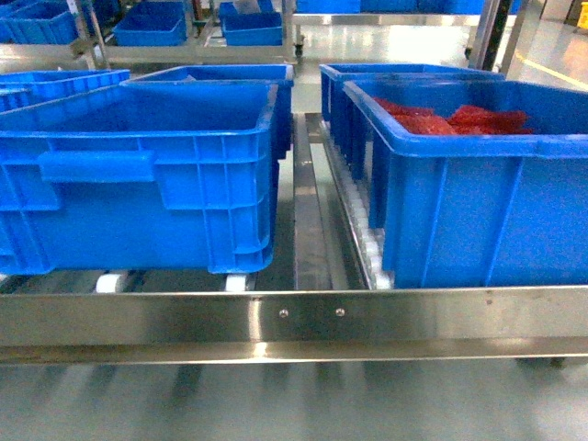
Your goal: Pick blue part to blue bin on bottom shelf
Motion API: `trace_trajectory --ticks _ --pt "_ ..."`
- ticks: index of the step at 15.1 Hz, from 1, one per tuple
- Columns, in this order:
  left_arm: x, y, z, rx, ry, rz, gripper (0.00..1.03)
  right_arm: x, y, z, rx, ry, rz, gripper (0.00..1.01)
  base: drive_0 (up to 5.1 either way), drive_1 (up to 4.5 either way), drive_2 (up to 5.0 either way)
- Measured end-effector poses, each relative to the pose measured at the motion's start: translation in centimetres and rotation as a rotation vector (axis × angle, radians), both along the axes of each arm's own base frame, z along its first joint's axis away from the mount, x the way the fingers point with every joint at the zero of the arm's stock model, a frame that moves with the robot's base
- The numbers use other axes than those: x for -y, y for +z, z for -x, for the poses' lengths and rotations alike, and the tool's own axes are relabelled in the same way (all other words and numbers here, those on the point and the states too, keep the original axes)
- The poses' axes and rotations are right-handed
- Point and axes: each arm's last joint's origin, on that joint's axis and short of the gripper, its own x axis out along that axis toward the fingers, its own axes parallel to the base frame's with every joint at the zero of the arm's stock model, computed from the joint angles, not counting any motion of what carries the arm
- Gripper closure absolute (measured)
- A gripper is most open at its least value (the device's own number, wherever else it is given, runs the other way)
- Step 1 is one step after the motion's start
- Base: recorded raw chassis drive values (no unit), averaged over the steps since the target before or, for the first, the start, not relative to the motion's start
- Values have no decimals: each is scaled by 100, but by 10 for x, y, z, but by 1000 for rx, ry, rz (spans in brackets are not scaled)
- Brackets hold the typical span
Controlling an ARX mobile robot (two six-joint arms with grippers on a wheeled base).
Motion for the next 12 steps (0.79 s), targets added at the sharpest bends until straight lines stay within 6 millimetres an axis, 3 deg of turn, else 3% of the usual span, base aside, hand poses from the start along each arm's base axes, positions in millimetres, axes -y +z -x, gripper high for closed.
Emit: trace_trajectory --ticks 11,12 --pt "0 0 0 -1 -2 0 60 0 0 0 -1 0 0 3 7 416 -402" --pt "0 0 0 -1 -2 0 60 0 0 0 2 0 0 3 0 0 0"
